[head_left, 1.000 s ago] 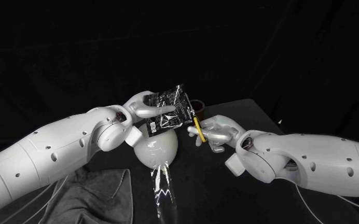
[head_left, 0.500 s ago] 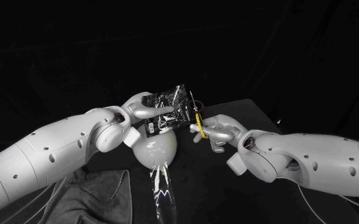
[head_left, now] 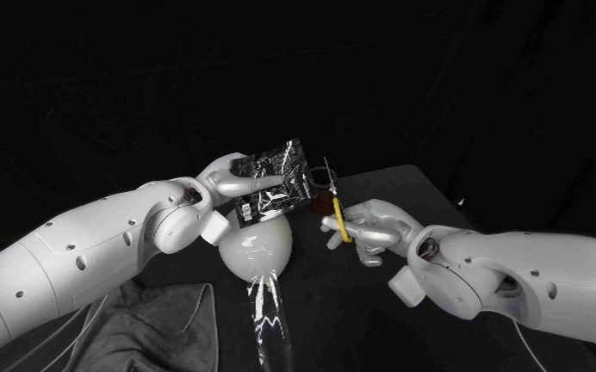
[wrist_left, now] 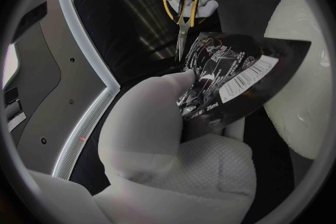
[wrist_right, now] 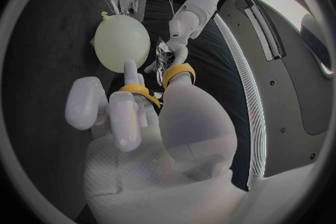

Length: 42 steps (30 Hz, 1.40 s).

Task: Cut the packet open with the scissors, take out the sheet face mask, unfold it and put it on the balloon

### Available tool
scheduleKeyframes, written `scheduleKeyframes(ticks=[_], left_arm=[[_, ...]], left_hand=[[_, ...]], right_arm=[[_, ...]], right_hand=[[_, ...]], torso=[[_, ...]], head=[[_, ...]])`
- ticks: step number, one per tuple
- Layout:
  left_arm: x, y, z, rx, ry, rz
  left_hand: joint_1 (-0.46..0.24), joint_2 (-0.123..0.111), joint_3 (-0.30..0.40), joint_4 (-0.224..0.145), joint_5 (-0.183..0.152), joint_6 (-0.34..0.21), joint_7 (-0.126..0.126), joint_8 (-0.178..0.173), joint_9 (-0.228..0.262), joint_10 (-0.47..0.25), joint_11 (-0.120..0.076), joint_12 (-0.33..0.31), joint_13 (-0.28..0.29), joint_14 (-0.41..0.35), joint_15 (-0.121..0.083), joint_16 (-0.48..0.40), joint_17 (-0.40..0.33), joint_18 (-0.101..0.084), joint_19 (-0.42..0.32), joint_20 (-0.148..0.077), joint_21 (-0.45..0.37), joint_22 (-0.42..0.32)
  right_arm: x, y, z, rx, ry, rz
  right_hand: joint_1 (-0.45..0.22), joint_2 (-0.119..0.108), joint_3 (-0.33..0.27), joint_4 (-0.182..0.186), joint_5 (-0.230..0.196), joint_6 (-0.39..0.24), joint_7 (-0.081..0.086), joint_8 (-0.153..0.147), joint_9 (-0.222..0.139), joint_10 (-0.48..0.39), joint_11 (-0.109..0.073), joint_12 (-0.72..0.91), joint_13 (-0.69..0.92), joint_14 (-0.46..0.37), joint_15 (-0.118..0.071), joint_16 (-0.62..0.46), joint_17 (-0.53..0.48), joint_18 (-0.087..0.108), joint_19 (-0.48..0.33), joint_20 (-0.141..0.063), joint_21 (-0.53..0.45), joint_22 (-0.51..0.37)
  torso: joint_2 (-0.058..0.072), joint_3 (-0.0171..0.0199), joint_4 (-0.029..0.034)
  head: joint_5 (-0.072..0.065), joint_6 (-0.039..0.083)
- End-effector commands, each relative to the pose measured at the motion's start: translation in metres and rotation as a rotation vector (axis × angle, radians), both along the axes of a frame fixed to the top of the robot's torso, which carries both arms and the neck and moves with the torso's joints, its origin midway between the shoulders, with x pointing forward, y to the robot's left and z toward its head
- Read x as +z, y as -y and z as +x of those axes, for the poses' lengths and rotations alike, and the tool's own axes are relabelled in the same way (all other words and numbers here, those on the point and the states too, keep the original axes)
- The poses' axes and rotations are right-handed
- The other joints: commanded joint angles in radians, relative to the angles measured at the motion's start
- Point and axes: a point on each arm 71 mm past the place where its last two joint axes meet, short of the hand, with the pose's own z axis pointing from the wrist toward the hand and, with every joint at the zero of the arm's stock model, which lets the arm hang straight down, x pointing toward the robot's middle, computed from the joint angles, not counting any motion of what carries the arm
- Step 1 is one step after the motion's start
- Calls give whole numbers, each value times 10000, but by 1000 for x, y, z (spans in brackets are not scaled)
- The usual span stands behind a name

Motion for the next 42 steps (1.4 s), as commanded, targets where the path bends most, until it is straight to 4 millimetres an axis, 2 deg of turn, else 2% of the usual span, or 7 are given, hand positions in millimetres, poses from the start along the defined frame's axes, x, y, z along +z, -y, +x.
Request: scheduleKeyframes(ticks=[1,4,7,9,11,25,42], left_arm=[[2,0,0,-174,-139,-419],[2,-1,0,-168,-167,-452],[2,-3,0,-166,-196,-483],[2,-3,0,-172,-217,-507],[2,-3,0,-183,-235,-523],[2,-4,-1,-411,-356,-668],[1,-13,1,-2170,-536,-1168]], left_hand=[[-16,103,-2,-61,56,46,-14,96,1396,58,-4,38,7,17,-51,49,17,129,77,-6,32,13],[-16,103,-2,-61,56,46,-14,96,1396,58,-4,38,7,17,-51,49,17,129,77,-6,32,13],[-16,103,-2,-61,56,46,-14,96,1396,58,-4,38,7,17,-51,49,17,129,77,-6,32,13],[-21,105,-3,-66,55,42,-12,95,1402,53,-2,32,5,10,-48,45,19,127,71,-6,32,13],[-21,105,-3,-66,55,42,-12,95,1402,53,-2,32,5,10,-48,45,19,127,71,-6,32,13],[-24,104,-4,-72,55,39,-11,95,1409,51,-1,27,4,5,-46,41,21,126,67,-7,32,13],[-68,100,-57,-122,55,23,-2,95,1472,28,13,-16,-5,-43,-27,11,51,89,-53,28,-5,-6]], right_arm=[[-1,-4,-7,253,-105,282],[-4,-7,-12,368,-311,369],[-7,-12,-16,537,-556,479],[-8,-16,-18,665,-737,590],[-9,-18,-19,736,-874,684],[-14,-32,-25,1598,-1813,1141],[-16,-44,-30,2718,-2508,1284]], right_hand=[[114,-20,5,-4,-44,44,23,15,-12,71,-3,38,-29,187,-75,46,2,44,57,-16,52,1419],[47,-437,163,98,-22,-674,198,-450,-248,5,118,-102,-217,127,-3,-70,-216,57,-42,10,-126,1361],[-497,-1782,1736,-47,64,-1846,497,-447,-589,-342,316,-125,-472,30,212,-227,-480,99,-217,121,-434,1254],[-762,-3219,1480,201,77,-4010,630,-799,-2051,-960,555,-180,-831,-75,325,-378,-747,184,-454,253,-853,1101],[-726,-3423,1334,188,110,-4257,664,-805,-2105,-1104,558,-186,-921,-113,359,-429,-842,219,-540,279,-1006,1046],[-990,-3671,1025,169,213,-5598,777,-781,-2385,-2141,715,-181,-1502,-810,496,-1283,-2250,498,-1400,432,-2430,520],[-1243,-3600,1143,190,234,-4462,724,90,-1105,-1552,642,35,-1644,-777,459,-1208,-2193,476,-1281,450,-2263,511]], torso=[[-5,7,-16],[-5,10,-10],[2,13,-1],[4,13,9],[6,12,11],[15,10,-1],[1,3,-2]], head=[[-19,-6],[-13,-1],[-5,4],[-6,-2],[4,-7],[94,-46],[52,-146]])
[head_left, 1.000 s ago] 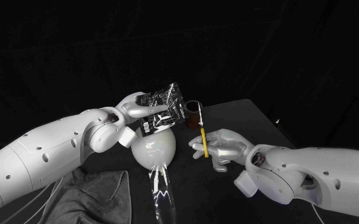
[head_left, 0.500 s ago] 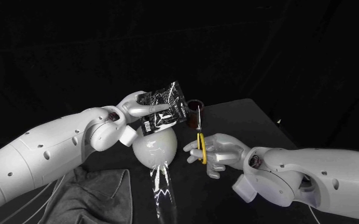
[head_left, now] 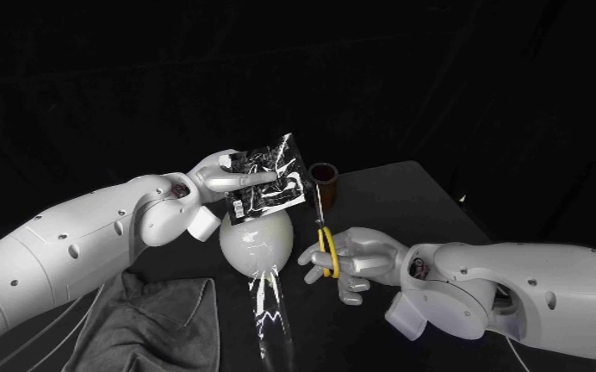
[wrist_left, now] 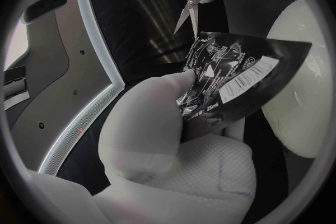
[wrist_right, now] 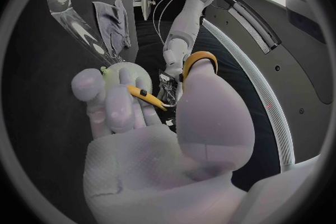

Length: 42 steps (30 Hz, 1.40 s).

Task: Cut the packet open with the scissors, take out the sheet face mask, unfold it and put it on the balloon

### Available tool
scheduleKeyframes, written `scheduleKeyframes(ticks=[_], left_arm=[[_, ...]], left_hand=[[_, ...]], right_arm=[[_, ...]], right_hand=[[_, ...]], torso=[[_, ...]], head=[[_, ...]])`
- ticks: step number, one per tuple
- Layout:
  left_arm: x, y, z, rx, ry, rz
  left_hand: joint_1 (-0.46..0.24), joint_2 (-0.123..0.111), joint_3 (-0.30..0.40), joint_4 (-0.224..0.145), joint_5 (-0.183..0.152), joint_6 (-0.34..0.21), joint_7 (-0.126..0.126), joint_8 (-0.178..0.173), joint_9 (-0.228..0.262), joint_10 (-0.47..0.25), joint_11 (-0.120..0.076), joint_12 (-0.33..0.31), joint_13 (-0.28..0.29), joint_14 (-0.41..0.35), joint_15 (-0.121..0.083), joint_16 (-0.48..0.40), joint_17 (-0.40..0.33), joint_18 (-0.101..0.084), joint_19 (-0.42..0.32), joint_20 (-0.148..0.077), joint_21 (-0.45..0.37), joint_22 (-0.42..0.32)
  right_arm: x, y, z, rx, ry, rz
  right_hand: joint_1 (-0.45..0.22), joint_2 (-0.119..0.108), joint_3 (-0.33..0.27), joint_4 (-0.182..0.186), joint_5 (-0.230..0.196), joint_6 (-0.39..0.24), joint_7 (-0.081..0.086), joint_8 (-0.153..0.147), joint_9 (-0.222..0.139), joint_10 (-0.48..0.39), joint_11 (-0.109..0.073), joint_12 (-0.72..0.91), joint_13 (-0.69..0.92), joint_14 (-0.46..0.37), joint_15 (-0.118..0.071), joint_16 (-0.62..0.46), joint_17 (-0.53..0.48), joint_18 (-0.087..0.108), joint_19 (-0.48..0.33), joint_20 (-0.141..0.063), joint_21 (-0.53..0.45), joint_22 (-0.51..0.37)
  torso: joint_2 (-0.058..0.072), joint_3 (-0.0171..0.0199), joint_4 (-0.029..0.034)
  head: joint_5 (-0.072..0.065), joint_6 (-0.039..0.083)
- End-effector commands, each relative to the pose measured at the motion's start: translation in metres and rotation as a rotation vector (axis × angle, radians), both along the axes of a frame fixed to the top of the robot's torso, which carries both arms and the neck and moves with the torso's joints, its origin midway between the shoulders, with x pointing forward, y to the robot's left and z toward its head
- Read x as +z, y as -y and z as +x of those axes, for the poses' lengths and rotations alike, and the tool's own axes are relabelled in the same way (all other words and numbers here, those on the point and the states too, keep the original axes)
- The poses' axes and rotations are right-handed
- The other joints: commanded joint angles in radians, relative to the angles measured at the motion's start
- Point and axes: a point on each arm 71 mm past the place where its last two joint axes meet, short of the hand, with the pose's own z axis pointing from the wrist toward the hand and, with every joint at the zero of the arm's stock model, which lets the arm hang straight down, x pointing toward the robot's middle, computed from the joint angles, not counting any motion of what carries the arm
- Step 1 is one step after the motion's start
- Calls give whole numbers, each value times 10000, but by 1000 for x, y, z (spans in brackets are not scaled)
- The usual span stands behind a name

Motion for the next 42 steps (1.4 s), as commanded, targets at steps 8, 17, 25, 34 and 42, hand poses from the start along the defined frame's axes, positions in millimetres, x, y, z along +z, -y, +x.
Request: scheduleKeyframes(ticks=[8,17,25,34,42], left_arm=[[3,4,-6,-1381,24,-419],[2,6,-7,-1586,42,-262],[2,7,-9,-1713,55,-120],[1,9,-11,-1932,23,30],[0,11,-13,-2046,5,152]], left_hand=[[-41,82,-12,-78,38,81,15,43,1488,39,2,-22,-3,-49,-29,7,28,154,-91,41,-18,-10],[-43,85,-15,-81,39,80,15,42,1493,40,2,-24,-3,-49,-29,7,31,152,-101,45,-21,-11],[-44,88,-18,-85,39,79,15,42,1497,42,1,-24,-3,-49,-29,7,34,151,-108,48,-23,-12],[-43,89,-20,-90,39,78,14,42,1500,43,1,-25,-3,-48,-30,8,37,151,-113,49,-24,-13],[-42,89,-23,-94,39,78,14,42,1503,45,0,-25,-2,-47,-30,8,39,151,-117,50,-25,-13]], right_arm=[[1,-8,-6,906,-352,152],[1,-9,-6,1015,-402,148],[2,-6,-2,949,-326,88],[9,-2,7,803,-3,-26],[13,-2,13,773,231,-81]], right_hand=[[-121,26,91,-3,60,-3033,1329,219,181,333,-179,8,-69,4,-76,32,7,82,115,-9,37,517],[-138,76,142,-6,55,-3025,1315,312,232,392,-193,6,-113,20,-90,55,24,68,160,-22,103,530],[-145,78,146,-3,53,-3041,1312,327,225,401,-195,3,-125,15,-92,49,6,69,161,-25,102,527],[-150,101,168,-3,50,-3043,1308,369,257,407,-198,-10,-152,13,-96,48,-7,67,165,-30,103,523],[-146,120,188,-4,46,-3036,1302,408,288,412,-201,-20,-173,13,-99,50,-12,66,170,-33,108,522]], torso=[[-12,-5,6],[-4,-10,17],[-2,-8,15],[-10,-8,15],[-3,-8,12]], head=[[-4,-24],[16,-30],[24,-40],[18,2],[23,28]])
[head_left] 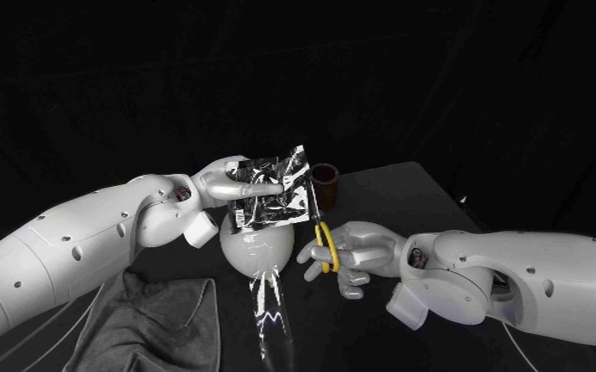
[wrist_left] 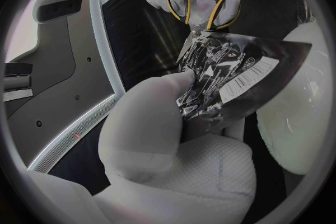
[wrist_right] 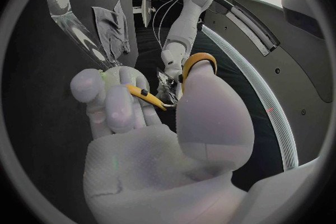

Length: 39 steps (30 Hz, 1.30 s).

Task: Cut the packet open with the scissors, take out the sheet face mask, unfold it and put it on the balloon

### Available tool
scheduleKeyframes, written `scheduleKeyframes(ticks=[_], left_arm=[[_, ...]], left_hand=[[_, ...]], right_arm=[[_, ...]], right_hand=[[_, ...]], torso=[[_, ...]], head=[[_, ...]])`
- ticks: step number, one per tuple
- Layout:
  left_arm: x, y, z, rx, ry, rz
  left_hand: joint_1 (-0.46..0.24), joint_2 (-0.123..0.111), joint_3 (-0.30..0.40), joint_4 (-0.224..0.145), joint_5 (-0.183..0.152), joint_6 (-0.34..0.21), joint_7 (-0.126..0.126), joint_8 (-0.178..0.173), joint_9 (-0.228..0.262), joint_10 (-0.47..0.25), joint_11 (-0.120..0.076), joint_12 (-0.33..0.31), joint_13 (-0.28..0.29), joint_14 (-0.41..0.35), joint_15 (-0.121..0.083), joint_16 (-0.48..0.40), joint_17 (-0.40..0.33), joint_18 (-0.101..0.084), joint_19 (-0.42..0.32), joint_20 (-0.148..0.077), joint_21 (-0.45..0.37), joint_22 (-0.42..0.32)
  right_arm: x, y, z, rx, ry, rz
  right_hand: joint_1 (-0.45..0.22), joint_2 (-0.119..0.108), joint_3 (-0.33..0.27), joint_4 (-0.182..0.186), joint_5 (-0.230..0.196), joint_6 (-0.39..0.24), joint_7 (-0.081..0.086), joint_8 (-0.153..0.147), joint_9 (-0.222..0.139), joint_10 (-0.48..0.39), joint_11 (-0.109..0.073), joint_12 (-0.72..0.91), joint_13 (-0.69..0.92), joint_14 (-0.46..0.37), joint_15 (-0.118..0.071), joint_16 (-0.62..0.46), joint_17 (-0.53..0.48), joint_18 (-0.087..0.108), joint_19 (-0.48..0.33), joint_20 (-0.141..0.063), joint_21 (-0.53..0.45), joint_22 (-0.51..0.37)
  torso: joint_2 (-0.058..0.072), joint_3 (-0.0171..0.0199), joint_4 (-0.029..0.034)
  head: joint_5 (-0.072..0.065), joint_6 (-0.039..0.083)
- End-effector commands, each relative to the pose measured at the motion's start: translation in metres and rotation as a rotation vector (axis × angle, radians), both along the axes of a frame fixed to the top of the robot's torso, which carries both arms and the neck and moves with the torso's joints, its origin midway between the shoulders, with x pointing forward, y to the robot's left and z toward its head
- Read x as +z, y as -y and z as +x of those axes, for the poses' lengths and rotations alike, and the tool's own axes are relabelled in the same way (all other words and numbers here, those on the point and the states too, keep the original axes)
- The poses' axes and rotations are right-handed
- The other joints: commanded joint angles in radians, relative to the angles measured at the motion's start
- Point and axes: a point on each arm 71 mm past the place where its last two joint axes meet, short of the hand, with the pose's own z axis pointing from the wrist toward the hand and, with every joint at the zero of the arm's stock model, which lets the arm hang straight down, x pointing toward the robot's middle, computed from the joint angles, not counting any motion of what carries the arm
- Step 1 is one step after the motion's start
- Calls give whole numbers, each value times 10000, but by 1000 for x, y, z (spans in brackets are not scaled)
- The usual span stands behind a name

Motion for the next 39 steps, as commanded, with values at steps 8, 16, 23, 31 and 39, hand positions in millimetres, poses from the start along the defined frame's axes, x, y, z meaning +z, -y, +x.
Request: scheduleKeyframes(ticks=[8,16,23,31,39], left_arm=[[0,6,-4,-359,-12,186],[0,9,-4,-354,-21,277],[-1,8,-4,-369,-39,357],[-1,9,-4,-408,-26,402],[-1,10,-4,-385,1,437]], left_hand=[[33,116,2,-73,35,76,-25,36,1506,53,-7,-25,-1,-25,-12,9,17,158,-86,16,-21,-11],[35,119,1,-78,35,75,-25,36,1509,56,-8,-25,0,-23,-13,10,20,159,-88,17,-21,-11],[35,119,1,-78,35,75,-25,36,1509,56,-8,-25,0,-23,-13,10,20,159,-88,17,-21,-11],[35,119,1,-78,35,75,-25,36,1509,56,-8,-25,0,-23,-13,10,20,159,-88,17,-21,-11],[40,124,-2,-91,35,73,-26,35,1517,62,-10,-24,1,-19,-16,12,28,163,-93,16,-19,-10]], right_arm=[[8,-4,8,223,411,40],[13,-4,13,167,620,-27],[17,0,20,17,785,-127],[18,4,26,-131,816,-280],[17,8,29,-220,825,-520]], right_hand=[[-50,54,85,-16,39,-3037,1292,62,26,214,-172,52,-32,-21,-65,61,-7,147,61,-2,38,524],[-42,81,111,-17,24,-3012,1284,130,80,245,-181,50,-61,-12,-72,75,3,137,94,-9,88,536],[-37,108,134,-18,8,-2977,1281,223,135,297,-187,53,-97,-4,-79,89,6,127,124,-16,135,546],[-15,235,258,-36,-55,-2727,1253,532,323,632,-231,169,-131,73,-114,188,116,71,308,-43,432,638],[81,1317,1017,-61,-189,-1307,981,1414,360,1724,-517,578,1,384,-351,531,567,-61,775,-236,1194,902]], torso=[[2,-2,-1],[0,2,-2],[3,4,-1],[-2,0,-2],[3,-2,-6]], head=[[7,32],[13,48],[16,66],[30,51],[61,30]])
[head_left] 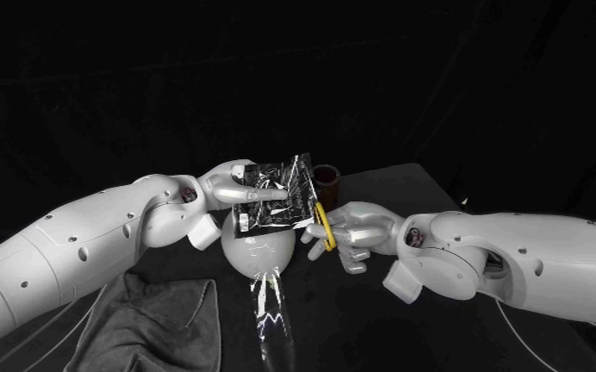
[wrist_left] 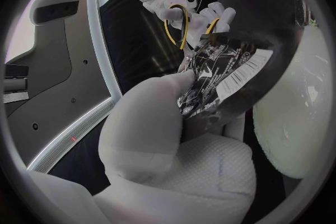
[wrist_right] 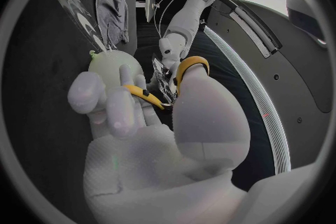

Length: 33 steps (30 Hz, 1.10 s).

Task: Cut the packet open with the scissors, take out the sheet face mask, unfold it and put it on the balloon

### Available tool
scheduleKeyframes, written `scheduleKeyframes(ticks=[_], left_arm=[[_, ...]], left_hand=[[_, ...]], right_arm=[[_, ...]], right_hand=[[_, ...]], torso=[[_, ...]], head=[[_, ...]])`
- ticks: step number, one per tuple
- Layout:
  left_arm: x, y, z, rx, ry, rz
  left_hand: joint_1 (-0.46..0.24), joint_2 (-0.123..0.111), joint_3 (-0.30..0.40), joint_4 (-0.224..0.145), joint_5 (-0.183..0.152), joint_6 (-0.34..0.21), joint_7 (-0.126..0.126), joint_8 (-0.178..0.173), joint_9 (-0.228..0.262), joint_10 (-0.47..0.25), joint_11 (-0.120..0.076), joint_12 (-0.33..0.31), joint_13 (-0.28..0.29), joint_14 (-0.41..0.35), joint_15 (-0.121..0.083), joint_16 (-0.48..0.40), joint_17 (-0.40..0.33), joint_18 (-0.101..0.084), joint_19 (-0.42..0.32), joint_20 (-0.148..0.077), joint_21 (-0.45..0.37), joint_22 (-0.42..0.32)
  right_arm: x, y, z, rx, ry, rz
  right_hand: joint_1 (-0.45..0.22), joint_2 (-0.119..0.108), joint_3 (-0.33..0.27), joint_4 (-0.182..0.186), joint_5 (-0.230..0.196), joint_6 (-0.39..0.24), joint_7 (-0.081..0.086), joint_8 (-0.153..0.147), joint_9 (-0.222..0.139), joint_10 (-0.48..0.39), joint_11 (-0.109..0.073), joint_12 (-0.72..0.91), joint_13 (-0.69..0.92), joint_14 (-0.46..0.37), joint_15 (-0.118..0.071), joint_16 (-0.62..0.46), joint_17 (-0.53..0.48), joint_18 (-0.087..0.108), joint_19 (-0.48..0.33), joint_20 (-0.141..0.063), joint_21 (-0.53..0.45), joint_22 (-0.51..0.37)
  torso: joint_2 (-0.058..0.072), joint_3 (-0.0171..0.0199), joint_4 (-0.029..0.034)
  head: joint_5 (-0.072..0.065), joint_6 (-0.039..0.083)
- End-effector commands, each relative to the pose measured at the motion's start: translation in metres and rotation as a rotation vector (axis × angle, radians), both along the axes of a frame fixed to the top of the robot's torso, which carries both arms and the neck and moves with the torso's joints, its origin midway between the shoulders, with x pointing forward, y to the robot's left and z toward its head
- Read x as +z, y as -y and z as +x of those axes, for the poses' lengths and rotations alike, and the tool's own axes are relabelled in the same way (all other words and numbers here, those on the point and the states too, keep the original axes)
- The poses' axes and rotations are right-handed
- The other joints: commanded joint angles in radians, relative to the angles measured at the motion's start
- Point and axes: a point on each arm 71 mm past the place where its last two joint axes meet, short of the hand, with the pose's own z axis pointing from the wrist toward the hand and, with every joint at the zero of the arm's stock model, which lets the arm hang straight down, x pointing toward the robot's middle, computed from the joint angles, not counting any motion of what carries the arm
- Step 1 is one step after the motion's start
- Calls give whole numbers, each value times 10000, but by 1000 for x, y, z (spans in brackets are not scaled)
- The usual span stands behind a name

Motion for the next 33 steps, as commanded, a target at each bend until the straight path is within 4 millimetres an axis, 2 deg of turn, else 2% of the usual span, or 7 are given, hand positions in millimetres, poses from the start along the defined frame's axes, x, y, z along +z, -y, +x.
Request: scheduleKeyframes(ticks=[1,4,5,8,12,22,33], left_arm=[[0,4,-2,-219,10,34],[0,4,-2,-205,15,48],[0,3,-2,-201,17,52],[0,3,-2,-191,19,60],[0,3,-2,-172,20,73],[0,1,-1,-82,27,116],[-1,-1,0,13,34,160]], left_hand=[[0,86,-4,-33,69,54,-2,41,1518,40,12,-16,8,-22,-19,12,8,165,-58,-19,-17,-9],[0,86,-4,-33,69,54,-2,41,1518,40,12,-16,8,-22,-19,12,8,165,-58,-19,-17,-9],[1,88,-8,-40,69,54,-3,41,1523,45,11,-14,10,-18,-20,15,13,167,-59,-19,-15,-8],[1,88,-8,-40,69,54,-3,41,1523,45,11,-14,10,-18,-20,15,13,167,-59,-19,-15,-8],[1,88,-8,-40,69,54,-3,41,1523,45,11,-14,10,-18,-20,15,13,167,-59,-19,-15,-8],[0,90,-10,-43,69,55,-3,42,1526,48,10,-14,10,-16,-21,16,16,169,-59,-19,-13,-7],[0,90,-10,-43,69,55,-3,42,1526,48,10,-14,10,-16,-21,16,16,169,-59,-19,-13,-7]], right_arm=[[1,1,2,-38,119,-142],[1,4,3,-235,212,-200],[2,5,3,-321,258,-214],[2,7,5,-489,348,-234],[3,9,5,-609,428,-237],[5,12,6,-855,707,-103],[7,14,6,-1096,908,4]], right_hand=[[16,375,195,0,-61,-802,655,220,-70,1388,-567,111,68,108,-93,87,102,-103,132,-82,183,940],[94,756,306,-57,-55,-287,490,464,-102,1806,-743,282,181,226,-221,218,320,-157,307,-184,482,1046],[285,1112,348,-102,-65,488,194,822,-67,2406,-968,562,368,428,-422,458,739,-246,578,-329,935,1208],[369,1231,269,-106,-83,867,51,967,-79,2673,-1122,676,487,515,-547,548,902,-287,700,-457,1135,1280],[672,1630,-101,-112,-70,1880,-399,1400,-11,3466,-1536,1096,1018,705,-929,688,1207,-390,992,-848,1614,1460],[1064,2181,-784,-125,-71,2562,-677,1520,102,3751,-1795,1640,1873,851,-1167,867,1591,-504,1267,-1089,2115,1663],[1320,2407,-1269,-135,-76,2616,-663,1348,123,3612,-1774,1684,2245,889,-1158,940,1741,-532,1321,-1096,2233,1725]], torso=[[3,-2,-4],[1,-3,0],[-1,-2,0],[-2,-3,-1],[3,0,-2],[2,-7,0],[8,-4,-5]], head=[[21,-10],[33,-35],[33,-40],[37,-53],[44,-33],[21,0],[-41,43]])
